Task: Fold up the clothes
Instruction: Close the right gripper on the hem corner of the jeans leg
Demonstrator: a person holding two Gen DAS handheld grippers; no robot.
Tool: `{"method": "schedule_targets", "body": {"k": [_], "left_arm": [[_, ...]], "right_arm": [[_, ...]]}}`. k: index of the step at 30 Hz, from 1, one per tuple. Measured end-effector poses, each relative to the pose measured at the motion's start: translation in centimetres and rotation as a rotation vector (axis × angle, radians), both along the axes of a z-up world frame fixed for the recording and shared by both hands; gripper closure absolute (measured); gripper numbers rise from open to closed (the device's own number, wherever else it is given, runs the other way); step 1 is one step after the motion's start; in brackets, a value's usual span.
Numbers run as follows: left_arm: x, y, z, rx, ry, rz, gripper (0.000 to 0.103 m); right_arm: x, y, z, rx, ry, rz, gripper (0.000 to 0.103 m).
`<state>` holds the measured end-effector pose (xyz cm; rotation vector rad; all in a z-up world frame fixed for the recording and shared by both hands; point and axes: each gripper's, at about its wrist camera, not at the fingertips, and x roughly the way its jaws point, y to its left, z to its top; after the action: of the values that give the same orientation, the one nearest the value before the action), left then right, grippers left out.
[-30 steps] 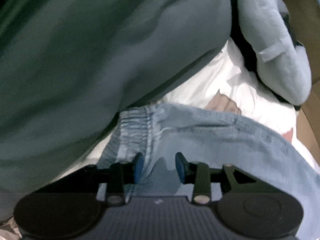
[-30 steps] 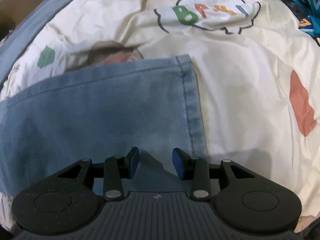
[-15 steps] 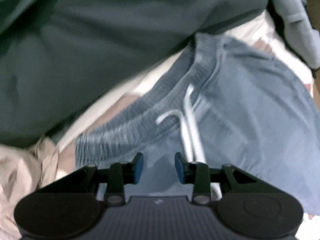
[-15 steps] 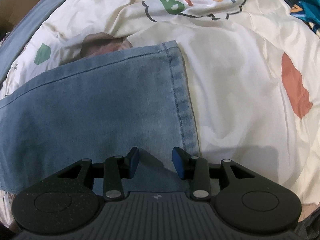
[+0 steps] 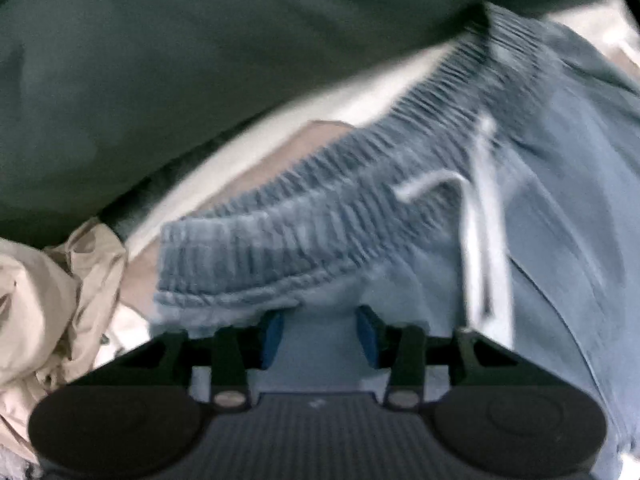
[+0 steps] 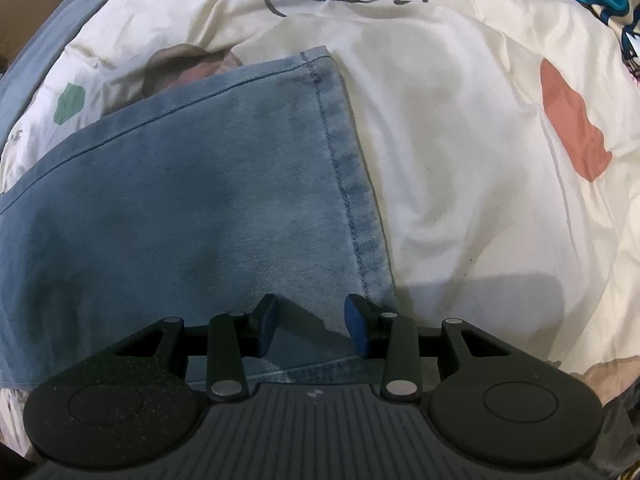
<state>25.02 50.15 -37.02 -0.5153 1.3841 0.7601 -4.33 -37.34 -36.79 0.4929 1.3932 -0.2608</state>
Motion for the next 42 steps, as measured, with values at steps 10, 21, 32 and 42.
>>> {"method": "schedule_targets", "body": {"k": [10, 21, 32, 42], "left_arm": [[1.5, 0.5, 0.0, 0.046, 0.126, 0.031, 0.072], [0.2, -0.9, 2.0, 0.026, 0.178, -0.083, 0.050], [-3.5, -3.3, 1.0, -0.020, 0.213, -0.131, 0.049], [-4.5, -3.9, 0.7, -0.044, 0.211, -0.148, 0.047]], "right_arm": [[-1.5, -0.6, 0.3, 0.001, 0.021, -0.025, 0.059], [-5.5, -1.7, 2.0, -0.026, 0.008, -0.151, 0.052], [-8.6, -2.3, -0.3, 0.081, -0.009, -0.459, 0.052], [-10.5, -3.7, 2.8, 0.238, -0.191, -0.606, 0.059]]}}
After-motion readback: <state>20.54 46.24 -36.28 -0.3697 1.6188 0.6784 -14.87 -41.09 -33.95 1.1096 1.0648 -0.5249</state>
